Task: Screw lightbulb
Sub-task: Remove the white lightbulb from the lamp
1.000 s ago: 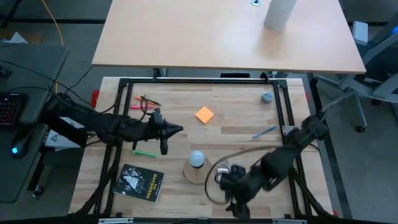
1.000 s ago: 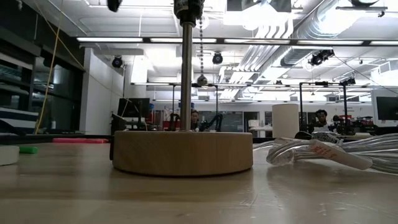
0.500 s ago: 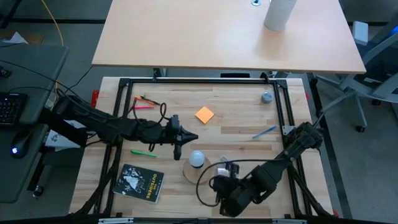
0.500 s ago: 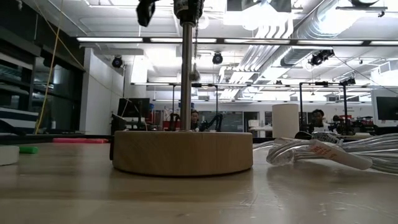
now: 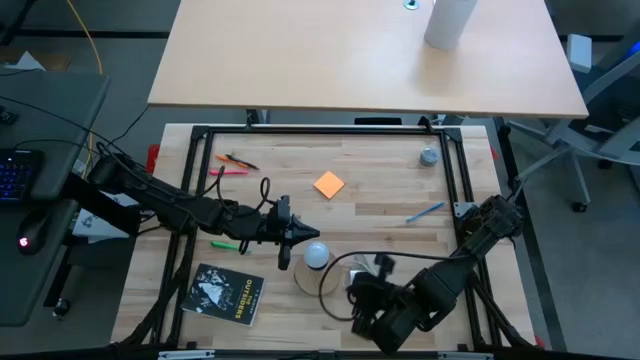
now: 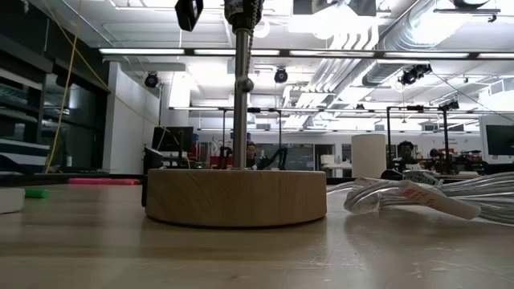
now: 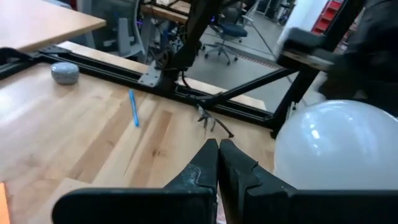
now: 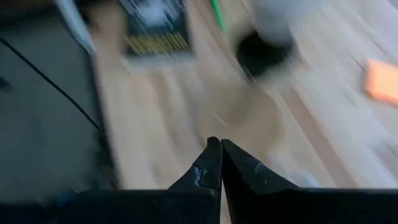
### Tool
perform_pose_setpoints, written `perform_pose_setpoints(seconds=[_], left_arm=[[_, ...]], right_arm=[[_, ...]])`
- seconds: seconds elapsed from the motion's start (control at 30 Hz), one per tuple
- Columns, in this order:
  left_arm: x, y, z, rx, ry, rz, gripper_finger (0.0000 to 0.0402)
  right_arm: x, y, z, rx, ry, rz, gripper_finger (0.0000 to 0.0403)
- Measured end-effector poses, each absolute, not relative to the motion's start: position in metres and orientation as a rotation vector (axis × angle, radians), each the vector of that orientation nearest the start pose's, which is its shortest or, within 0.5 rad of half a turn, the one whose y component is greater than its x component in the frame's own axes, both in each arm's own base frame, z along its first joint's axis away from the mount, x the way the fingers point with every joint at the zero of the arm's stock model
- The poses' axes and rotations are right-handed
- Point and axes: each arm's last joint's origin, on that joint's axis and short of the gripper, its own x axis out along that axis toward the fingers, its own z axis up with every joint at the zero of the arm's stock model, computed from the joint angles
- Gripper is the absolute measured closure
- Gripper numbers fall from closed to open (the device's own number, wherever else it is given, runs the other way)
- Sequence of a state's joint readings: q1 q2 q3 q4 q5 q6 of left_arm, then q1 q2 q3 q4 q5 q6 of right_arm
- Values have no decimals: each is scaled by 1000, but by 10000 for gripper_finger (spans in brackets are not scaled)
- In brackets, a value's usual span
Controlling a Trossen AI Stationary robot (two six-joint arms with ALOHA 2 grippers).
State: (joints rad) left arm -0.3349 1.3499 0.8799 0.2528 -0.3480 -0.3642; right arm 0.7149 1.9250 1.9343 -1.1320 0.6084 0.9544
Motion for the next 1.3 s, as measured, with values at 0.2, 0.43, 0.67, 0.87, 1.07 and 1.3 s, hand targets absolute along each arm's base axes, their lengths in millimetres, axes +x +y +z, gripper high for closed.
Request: perform_pose_setpoints(seconds=[0.2, 0.43, 0.67, 0.87, 1.07, 1.3], left_arm=[[279, -94, 267, -323, 79, 47, 401], [265, -88, 251, -442, -88, 18, 401], [266, -88, 246, -434, -70, 29, 401], [279, -79, 229, -434, -38, 80, 401], [288, -75, 227, -477, -117, 25, 402], [292, -77, 217, -491, -83, 17, 401]], right_arm=[[346, 247, 344, 238, 548, -257, 403], [355, 240, 341, 221, 530, -250, 403], [357, 253, 287, 387, 476, -242, 403], [356, 248, 290, 464, 287, -170, 403], [346, 230, 293, 469, 248, -220, 403], [345, 216, 299, 417, 244, -238, 403]])
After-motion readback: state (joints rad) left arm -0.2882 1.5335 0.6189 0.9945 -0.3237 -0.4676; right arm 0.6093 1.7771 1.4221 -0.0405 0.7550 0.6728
